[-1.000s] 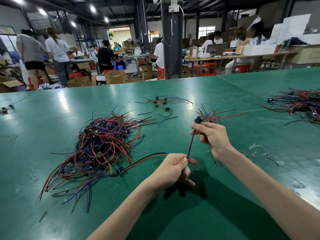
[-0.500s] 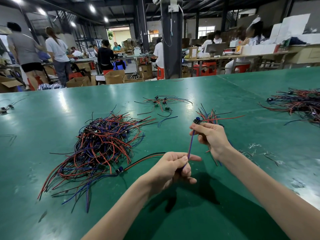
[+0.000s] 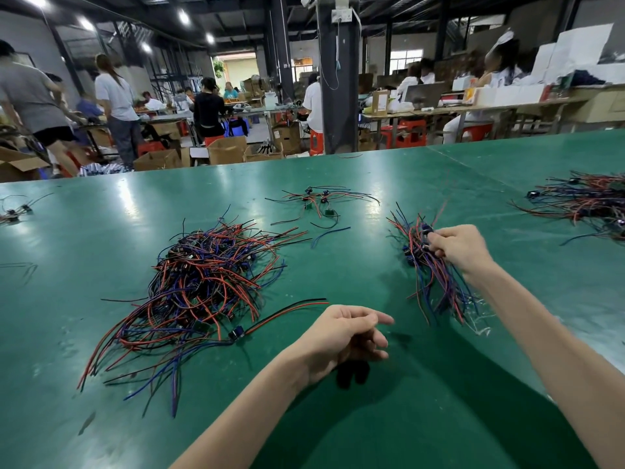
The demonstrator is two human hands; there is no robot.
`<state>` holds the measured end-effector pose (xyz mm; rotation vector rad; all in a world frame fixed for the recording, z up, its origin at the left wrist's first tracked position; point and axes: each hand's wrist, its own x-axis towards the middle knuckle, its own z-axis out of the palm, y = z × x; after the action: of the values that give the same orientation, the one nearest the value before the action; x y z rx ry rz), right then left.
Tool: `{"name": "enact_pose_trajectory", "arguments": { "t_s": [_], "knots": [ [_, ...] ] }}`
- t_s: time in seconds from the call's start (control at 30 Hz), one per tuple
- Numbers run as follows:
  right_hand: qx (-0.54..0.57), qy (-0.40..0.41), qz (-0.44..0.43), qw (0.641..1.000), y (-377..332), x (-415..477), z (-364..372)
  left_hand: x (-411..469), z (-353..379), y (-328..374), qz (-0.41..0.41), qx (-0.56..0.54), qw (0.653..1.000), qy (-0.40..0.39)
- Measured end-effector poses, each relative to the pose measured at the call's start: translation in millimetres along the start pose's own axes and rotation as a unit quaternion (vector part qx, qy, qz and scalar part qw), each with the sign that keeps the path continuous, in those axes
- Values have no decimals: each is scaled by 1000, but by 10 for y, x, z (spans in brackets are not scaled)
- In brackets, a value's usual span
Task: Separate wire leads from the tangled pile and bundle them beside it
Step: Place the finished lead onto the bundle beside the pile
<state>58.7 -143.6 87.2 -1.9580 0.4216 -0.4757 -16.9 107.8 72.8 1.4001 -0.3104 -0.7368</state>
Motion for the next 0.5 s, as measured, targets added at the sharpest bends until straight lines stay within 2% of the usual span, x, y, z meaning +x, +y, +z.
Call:
{"name": "enact_pose_trajectory", "arguments": {
  "t_s": [0.13,0.33,0.5],
  "knots": [
    [-88,35,20,995,136,35,1,4,-18,1,-8,-12,1000,0],
    [-145,49,-37,987,56,-11,65,-5,-18,18,-15,-17,1000,-2],
    [-242,38,-45,968,80,-87,101,-24,-23,49,-20,-25,999,-6]
  ]
}}
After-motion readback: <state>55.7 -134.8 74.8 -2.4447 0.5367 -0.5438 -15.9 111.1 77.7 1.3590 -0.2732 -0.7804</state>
